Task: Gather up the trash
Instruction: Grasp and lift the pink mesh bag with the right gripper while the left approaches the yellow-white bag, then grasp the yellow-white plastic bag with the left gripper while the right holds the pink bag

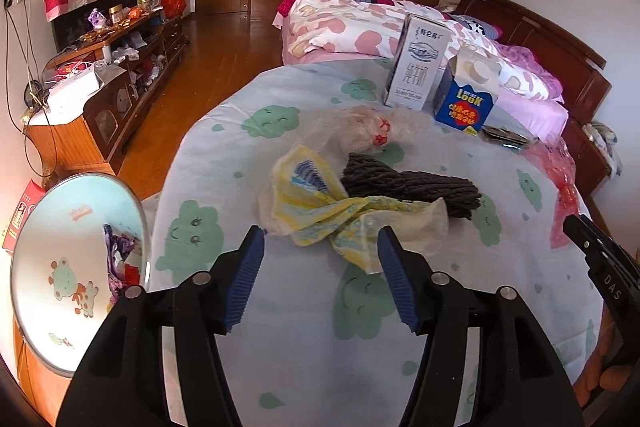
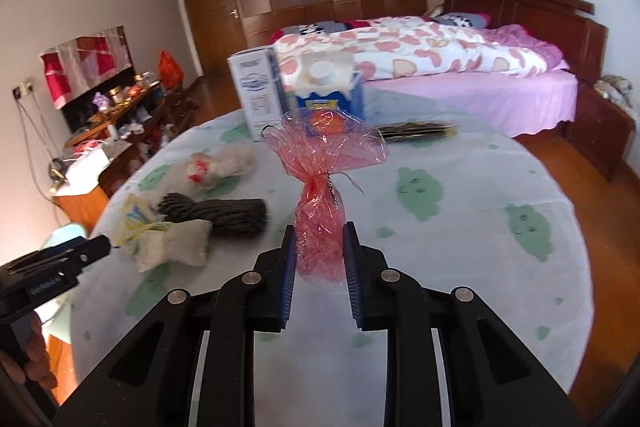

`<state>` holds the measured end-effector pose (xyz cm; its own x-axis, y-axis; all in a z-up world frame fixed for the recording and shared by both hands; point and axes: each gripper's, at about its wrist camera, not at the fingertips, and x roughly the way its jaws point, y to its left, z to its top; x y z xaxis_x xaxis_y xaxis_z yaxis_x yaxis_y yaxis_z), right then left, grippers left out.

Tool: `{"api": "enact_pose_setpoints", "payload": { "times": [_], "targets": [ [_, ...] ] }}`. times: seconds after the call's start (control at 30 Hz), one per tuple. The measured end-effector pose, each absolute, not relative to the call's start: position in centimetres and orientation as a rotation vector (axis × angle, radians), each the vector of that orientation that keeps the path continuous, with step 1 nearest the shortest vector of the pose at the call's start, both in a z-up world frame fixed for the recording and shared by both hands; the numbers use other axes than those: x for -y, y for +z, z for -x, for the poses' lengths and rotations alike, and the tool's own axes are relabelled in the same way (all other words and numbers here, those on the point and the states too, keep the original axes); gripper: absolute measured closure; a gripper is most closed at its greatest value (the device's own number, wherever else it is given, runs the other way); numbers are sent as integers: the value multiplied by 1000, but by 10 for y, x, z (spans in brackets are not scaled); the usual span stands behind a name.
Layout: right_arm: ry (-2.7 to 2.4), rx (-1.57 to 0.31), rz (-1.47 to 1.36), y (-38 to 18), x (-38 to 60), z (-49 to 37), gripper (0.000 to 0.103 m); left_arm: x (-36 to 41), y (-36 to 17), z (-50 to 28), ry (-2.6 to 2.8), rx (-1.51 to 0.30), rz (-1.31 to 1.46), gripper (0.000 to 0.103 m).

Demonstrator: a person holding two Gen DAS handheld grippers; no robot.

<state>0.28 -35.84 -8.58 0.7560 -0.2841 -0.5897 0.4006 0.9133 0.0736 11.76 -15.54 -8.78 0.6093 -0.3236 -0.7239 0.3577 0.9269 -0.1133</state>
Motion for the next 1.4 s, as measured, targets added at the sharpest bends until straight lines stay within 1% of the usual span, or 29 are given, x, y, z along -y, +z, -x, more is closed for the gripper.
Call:
{"api": "enact_pose_setpoints", "payload": {
  "times": [0.03, 0.07, 0.2, 0.27, 0.33, 0.4, 0.47, 0.6, 0.73, 0.8, 1.0, 1.17, 1.4],
  "targets": [
    [-423, -617, -185, -87, 365, 0, 79, 163, -87, -118, -391, -826, -41, 34],
    [-441, -623, -191, -88, 368, 4, 79, 171, -87, -119, -384, -830, -32, 31],
    [-436, -646, -354, -94, 394, 10, 79, 197, -92, -129, -335, -891, 41, 31],
    [-431, -650, -367, -95, 394, 11, 79, 206, -97, -137, -288, -923, 75, 29],
    [-417, -648, -374, -95, 395, 13, 79, 211, -102, -142, -247, -936, 117, 25],
    [-408, -649, -388, -96, 400, 14, 79, 213, -106, -145, -225, -954, 151, 23],
    [-402, -656, -419, -101, 411, 17, 79, 213, -110, -144, -244, -970, 178, 24],
    [-395, -654, -445, -108, 422, 21, 79, 216, -108, -128, -315, -943, 107, 31],
    [-395, -654, -450, -110, 422, 16, 78, 203, -111, -112, -378, -959, 88, 35],
    [-396, -654, -451, -110, 421, 16, 78, 191, -115, -107, -386, -972, 77, 45],
    [-400, -656, -441, -108, 420, 15, 78, 163, -111, -95, -376, -960, 51, 45],
    [-409, -654, -446, -109, 422, 16, 78, 152, -95, -83, -396, -915, 18, 33],
    [-411, -653, -470, -110, 425, 17, 78, 127, -84, -72, -439, -858, -97, 32]
  ]
}}
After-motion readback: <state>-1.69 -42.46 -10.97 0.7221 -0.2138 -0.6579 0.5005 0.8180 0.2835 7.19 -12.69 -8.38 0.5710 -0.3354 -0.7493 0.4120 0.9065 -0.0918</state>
